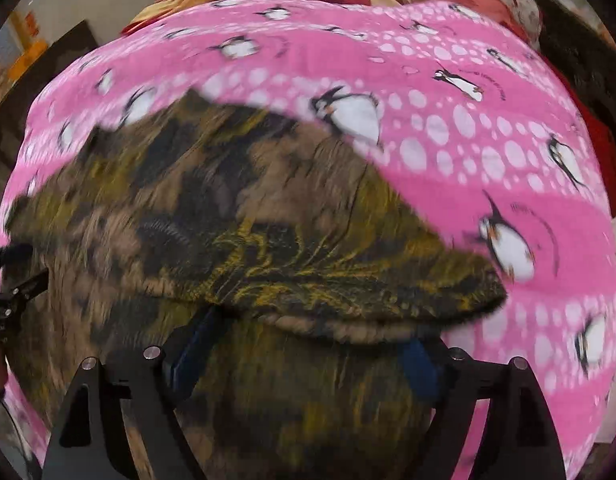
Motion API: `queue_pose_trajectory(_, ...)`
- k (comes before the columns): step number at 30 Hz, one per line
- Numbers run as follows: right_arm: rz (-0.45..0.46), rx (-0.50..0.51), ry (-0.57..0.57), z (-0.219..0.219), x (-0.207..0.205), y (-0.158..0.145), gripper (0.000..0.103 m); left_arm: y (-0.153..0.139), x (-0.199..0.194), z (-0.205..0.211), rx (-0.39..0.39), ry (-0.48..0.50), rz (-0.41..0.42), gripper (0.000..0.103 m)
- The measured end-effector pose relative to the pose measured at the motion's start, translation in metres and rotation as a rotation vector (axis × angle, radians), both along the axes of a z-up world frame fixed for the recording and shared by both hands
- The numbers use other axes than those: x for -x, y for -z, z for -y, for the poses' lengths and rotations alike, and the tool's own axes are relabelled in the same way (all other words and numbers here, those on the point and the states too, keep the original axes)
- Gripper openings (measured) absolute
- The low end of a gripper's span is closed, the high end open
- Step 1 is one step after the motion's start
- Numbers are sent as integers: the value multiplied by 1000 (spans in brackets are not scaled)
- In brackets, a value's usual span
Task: Fold small clothes
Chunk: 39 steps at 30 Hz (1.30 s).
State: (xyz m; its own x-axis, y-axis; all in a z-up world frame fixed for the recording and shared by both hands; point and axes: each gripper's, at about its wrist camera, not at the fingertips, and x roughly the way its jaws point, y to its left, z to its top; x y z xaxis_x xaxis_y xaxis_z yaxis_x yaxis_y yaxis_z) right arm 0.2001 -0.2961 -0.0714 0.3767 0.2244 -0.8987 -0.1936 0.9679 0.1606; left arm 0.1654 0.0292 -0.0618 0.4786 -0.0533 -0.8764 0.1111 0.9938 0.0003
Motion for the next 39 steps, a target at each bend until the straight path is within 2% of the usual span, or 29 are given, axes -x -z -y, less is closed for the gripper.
queue_pose_trajectory(2, 99, -2, 37, 9, -9, -20, 82, -15, -22, -19, -15, -95, 50, 87)
queue_pose_trajectory(4, 159, -45, 77, 19, -9, -35, 83, -29, -30, -41, 48, -186, 87, 87)
queue_pose_trajectory(6, 203, -98, 105, 25, -2, -47, 83, -36, -29, -52, 108, -227, 115, 87)
queue_pose_trajectory(8, 226, -109, 123, 21, 7, -51, 83, -38, -23, -48, 132, -237, 156, 87)
queue_pose_trajectory(11, 209, -94, 133, -2, 14, -46, 83, -27, -17, -19, 150, -204, 160, 87)
queue_pose_trajectory(14, 206, -50, 104, -30, 10, -33, 83, -6, -27, 7, 105, -184, 144, 87)
queue_pose_trajectory(17, 144, -7, 92, -39, -13, 2, 83, 22, -39, 10, 56, -194, 130, 88)
queue_pose_trajectory(18, 133, 1, 97, -35, -17, 12, 84, 29, -41, 4, 94, -203, 124, 91)
queue_pose_trajectory(19, 136, -21, 103, -31, -20, 18, 89, 28, -37, 1, 117, -210, 146, 91)
queue_pose_trajectory(21, 145, -75, 111, -25, -24, 22, 95, 30, -38, 4, 95, -206, 148, 94)
queue_pose_trajectory(24, 129, -78, 87, -29, -32, 27, 103, 33, -41, 10, 72, -209, 146, 97)
queue_pose_trajectory(39, 127, -48, 79, -38, -34, 28, 103, 30, -42, 13, 70, -209, 152, 97)
